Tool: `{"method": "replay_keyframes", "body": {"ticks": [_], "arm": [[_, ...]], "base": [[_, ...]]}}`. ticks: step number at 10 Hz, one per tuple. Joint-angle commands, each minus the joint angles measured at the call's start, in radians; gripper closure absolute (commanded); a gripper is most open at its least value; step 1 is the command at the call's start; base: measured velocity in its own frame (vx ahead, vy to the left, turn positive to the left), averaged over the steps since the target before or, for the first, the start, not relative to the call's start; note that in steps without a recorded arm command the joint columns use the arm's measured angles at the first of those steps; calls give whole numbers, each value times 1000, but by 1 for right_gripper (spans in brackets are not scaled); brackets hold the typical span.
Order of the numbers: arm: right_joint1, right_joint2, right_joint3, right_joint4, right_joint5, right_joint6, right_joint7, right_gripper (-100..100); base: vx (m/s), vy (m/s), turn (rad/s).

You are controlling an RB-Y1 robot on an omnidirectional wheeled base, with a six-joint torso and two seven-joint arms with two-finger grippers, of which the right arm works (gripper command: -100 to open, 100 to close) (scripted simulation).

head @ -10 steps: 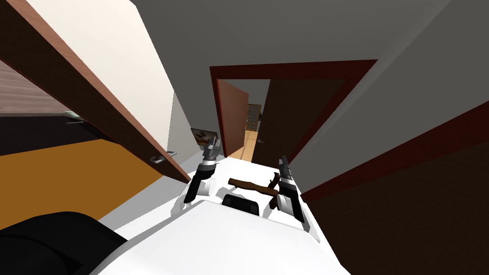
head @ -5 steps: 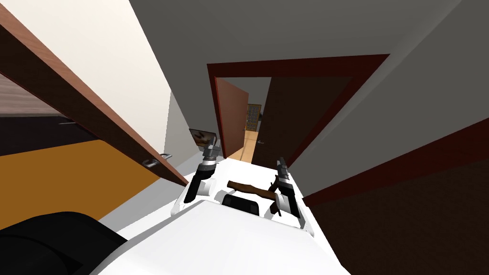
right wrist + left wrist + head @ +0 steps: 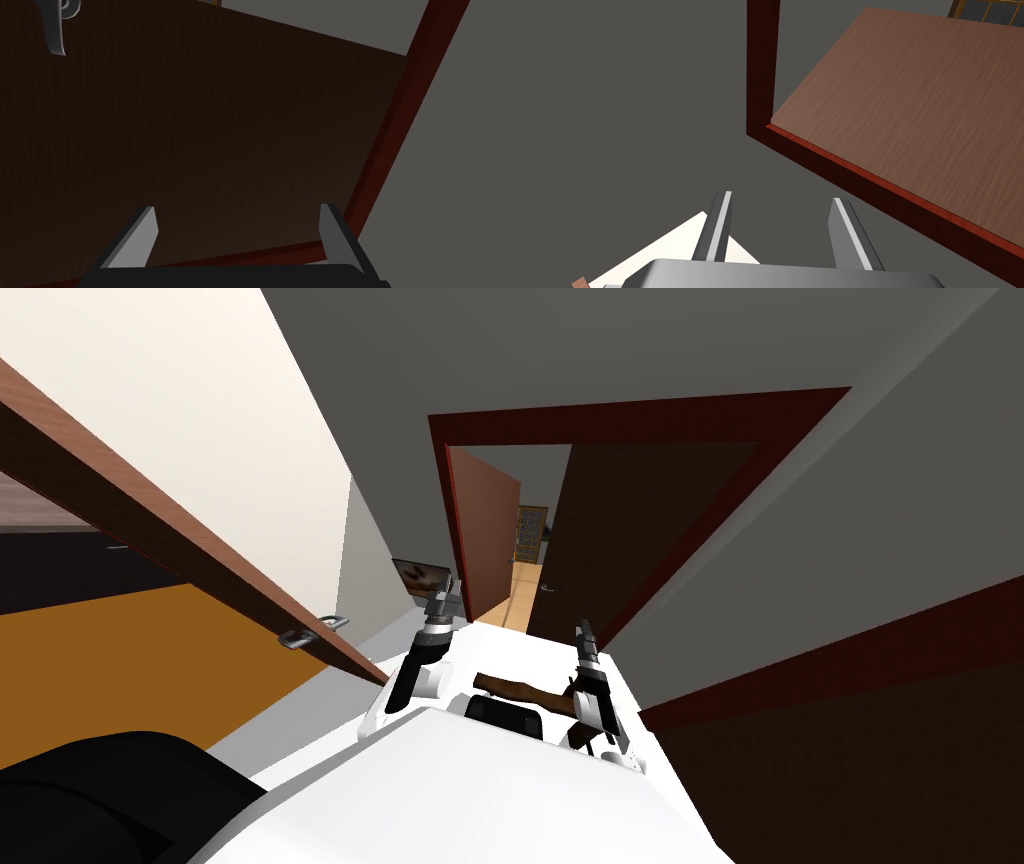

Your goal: Push the door open

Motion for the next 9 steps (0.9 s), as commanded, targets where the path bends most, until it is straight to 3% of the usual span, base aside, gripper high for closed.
{"method": "replay_keyframes", "body": {"ticks": [1, 4, 9], "arm": [[-14, -1, 0, 45, -3, -12, -6, -100], [-49, -3, -2, 133, -9, -30, -16, -100], [-107, -3, -5, 277, -19, -61, -32, -100]], "base": [[82, 2, -9], [37, 5, -10], [124, 1, 23]]}}
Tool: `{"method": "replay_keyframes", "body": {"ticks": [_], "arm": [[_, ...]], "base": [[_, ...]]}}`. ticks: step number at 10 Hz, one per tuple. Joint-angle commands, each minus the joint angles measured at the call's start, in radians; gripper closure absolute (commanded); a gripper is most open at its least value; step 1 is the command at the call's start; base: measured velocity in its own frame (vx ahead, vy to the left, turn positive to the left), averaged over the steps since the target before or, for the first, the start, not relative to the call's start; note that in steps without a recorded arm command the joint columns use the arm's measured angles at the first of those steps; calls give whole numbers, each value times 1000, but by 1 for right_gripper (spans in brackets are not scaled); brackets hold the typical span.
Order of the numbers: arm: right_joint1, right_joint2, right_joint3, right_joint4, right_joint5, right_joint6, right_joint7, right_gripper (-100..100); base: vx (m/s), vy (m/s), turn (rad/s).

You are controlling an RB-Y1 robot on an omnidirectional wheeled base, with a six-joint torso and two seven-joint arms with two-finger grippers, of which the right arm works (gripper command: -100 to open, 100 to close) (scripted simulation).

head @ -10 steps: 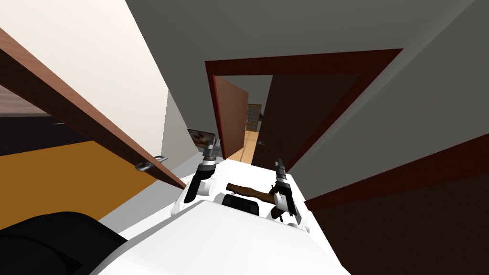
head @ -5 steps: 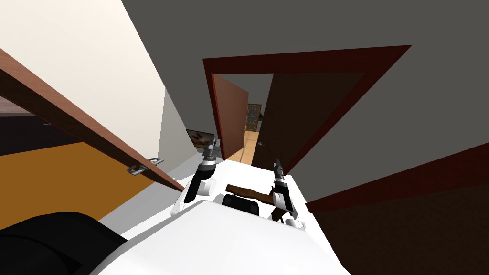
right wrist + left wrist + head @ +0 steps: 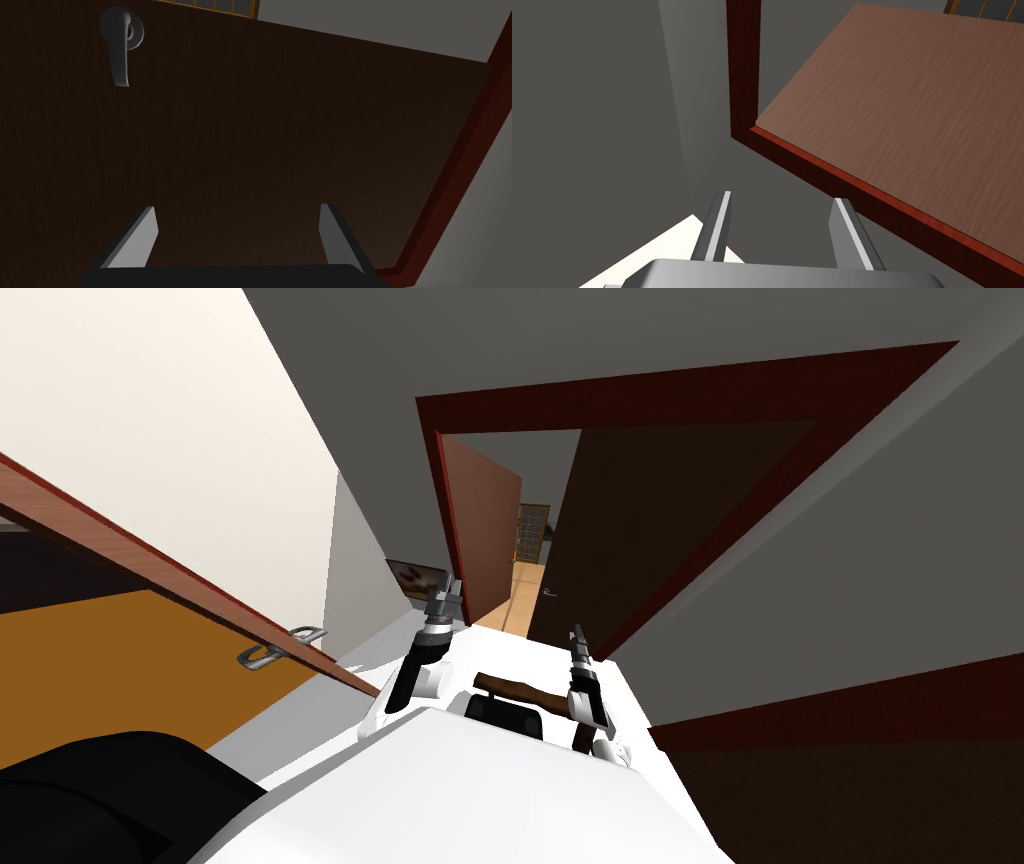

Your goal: Push the door open

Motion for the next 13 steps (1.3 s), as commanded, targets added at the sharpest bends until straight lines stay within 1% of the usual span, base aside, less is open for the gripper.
{"method": "replay_keyframes", "body": {"ticks": [1, 2, 4, 6, 8, 13], "arm": [[-17, -1, -1, 43, -4, -6, -6, -100], [-29, -1, -2, 71, -5, -12, -10, -100], [-29, -1, -2, 71, -5, -12, -10, -100], [-51, 0, -3, 126, -9, -24, -16, -100], [-72, 1, -4, 179, -13, -35, -21, -100], [-123, 6, -7, 305, -21, -62, -35, -100]], "base": [[17, -16, 45], [6, -14, 41], [20, -2, -1], [159, 5, -72], [157, 1, 11], [91, -1, 4]]}}
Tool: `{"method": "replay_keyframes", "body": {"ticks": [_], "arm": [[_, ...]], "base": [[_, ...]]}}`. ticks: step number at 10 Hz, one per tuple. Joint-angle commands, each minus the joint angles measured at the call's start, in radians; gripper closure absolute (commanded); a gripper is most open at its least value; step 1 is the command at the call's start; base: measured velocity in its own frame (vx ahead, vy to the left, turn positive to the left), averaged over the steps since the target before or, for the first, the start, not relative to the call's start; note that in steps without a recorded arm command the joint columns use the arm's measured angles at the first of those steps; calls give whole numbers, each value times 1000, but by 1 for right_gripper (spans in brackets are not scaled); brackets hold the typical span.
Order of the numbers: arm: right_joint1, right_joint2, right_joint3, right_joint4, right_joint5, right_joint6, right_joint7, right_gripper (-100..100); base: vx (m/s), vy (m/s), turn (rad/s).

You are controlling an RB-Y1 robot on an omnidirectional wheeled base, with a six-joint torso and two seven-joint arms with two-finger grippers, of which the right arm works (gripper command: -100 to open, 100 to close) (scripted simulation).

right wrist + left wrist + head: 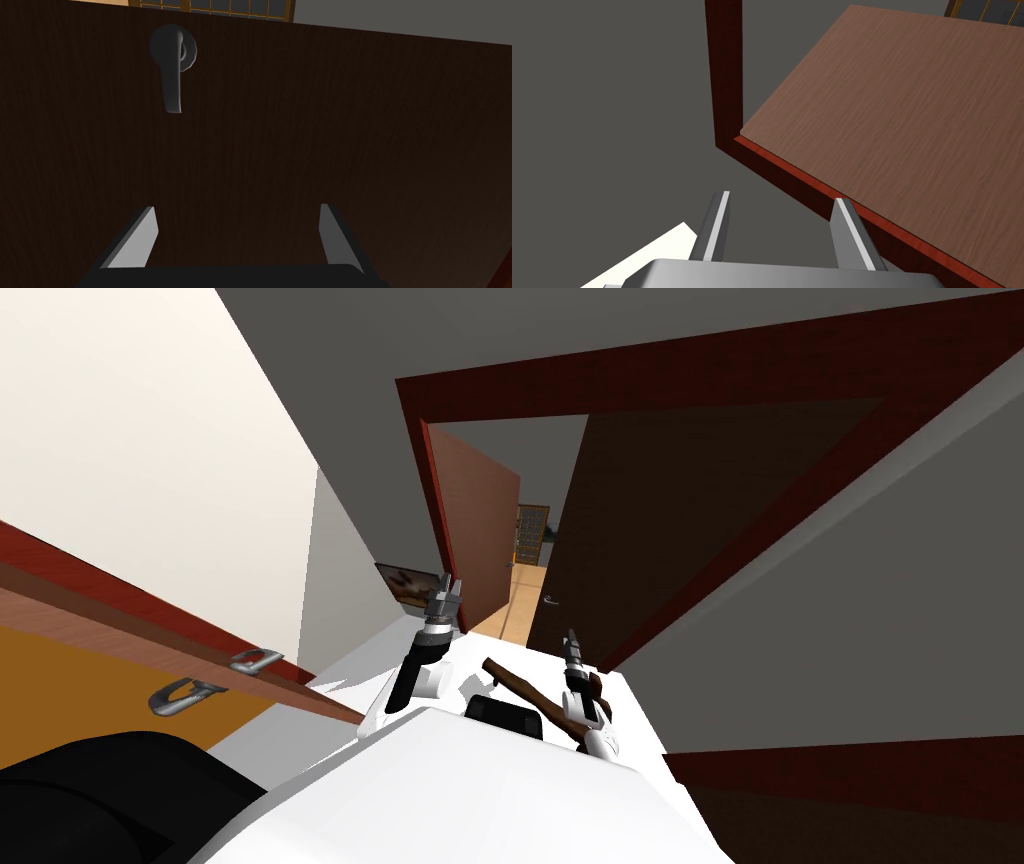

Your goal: Push the door open

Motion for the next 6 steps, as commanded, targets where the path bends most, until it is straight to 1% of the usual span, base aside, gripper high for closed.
{"method": "replay_keyframes", "body": {"ticks": [1, 6], "arm": [[-19, -1, -2, 45, -3, -10, -6, -100], [-63, 6, -4, 154, -11, -33, -18, -100]], "base": [[83, 4, -5], [104, 0, 2]]}}
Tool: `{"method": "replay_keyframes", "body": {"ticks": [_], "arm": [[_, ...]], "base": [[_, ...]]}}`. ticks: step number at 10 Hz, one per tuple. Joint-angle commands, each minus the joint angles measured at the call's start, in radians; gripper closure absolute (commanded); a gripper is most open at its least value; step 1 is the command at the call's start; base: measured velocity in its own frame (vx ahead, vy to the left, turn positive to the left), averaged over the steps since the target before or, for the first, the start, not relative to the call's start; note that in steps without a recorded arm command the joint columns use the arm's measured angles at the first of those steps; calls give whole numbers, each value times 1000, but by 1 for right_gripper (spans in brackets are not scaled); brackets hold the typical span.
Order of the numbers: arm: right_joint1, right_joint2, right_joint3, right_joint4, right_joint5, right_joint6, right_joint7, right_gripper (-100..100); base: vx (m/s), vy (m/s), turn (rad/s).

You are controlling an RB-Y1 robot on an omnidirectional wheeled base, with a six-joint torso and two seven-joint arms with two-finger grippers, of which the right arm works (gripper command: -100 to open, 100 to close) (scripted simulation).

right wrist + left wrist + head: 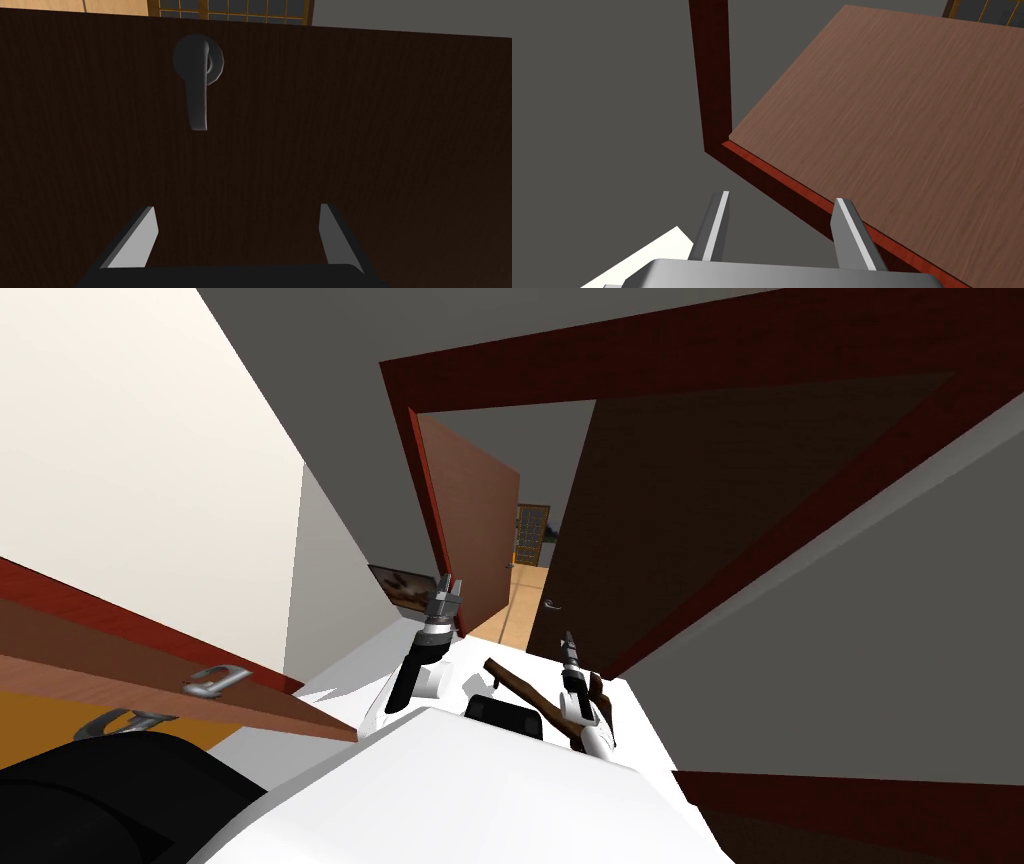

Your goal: Push the door open

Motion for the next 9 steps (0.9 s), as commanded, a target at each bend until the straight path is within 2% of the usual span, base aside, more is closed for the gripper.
{"method": "replay_keyframes", "body": {"ticks": [1, 8, 9], "arm": [[-15, 2, -1, 37, -2, -9, -4, -100], [-62, 13, -3, 154, -10, -34, -16, -100], [-76, 17, -4, 188, -13, -41, -20, -100]], "base": [[92, 11, 11], [88, -1, 2], [106, -12, 1]]}}
